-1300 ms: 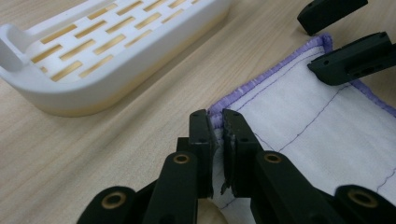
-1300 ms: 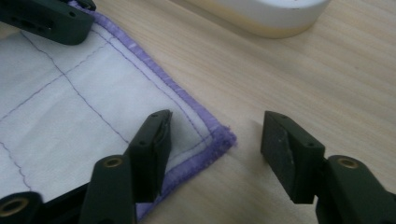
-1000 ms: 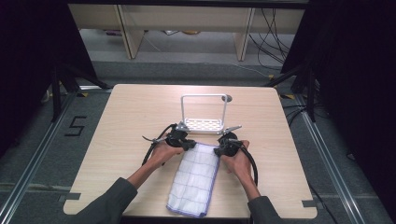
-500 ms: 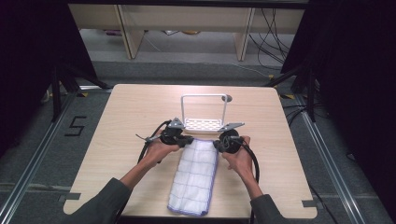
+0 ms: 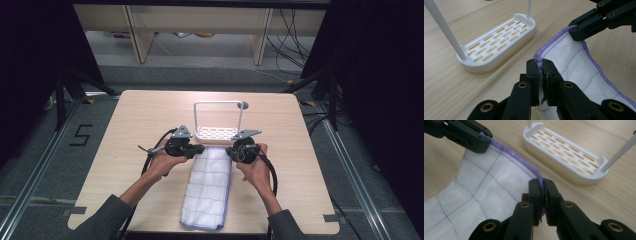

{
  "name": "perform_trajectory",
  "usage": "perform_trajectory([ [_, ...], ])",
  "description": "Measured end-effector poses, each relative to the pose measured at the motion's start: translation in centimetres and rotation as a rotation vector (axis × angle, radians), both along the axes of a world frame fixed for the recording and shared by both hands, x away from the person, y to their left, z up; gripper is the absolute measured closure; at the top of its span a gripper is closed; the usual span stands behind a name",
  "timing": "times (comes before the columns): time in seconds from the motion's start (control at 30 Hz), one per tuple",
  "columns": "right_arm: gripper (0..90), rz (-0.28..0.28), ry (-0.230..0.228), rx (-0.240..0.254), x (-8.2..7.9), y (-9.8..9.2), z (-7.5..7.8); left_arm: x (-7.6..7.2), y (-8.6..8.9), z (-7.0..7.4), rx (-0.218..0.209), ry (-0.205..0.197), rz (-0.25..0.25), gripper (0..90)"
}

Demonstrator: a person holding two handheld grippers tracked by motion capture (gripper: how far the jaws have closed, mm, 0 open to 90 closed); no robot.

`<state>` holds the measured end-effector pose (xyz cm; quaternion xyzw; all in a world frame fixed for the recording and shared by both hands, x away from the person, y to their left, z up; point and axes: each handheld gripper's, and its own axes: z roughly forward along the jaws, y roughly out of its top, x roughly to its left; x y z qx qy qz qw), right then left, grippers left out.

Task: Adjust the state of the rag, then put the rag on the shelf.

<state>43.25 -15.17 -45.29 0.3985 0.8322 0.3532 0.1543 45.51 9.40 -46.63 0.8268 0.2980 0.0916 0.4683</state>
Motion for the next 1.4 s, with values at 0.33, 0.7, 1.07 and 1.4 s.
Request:
perform_trajectory([
  [0.33, 86.1, 0.002, -0.008, 0.022, -0.3, -0.6, 1.1, 0.0, 0.1, 1.6, -0.035, -0.003, -0.017, 84.1],
  [0.7, 86.2, 0.039, -0.080, 0.047, -2.3, -0.5, 4.0, -1.5, 0.7, 4.6, -0.077, -0.041, -0.047, 84.0],
  [1.07, 86.3, 0.077, -0.133, 0.084, -3.2, -0.1, 7.9, -1.9, 1.6, 9.1, -0.098, -0.049, -0.048, 84.0],
  [1.4, 86.4, 0.088, -0.221, 0.092, -3.2, -0.8, 13.9, -2.3, 1.8, 14.0, -0.155, -0.096, -0.072, 84.1],
])
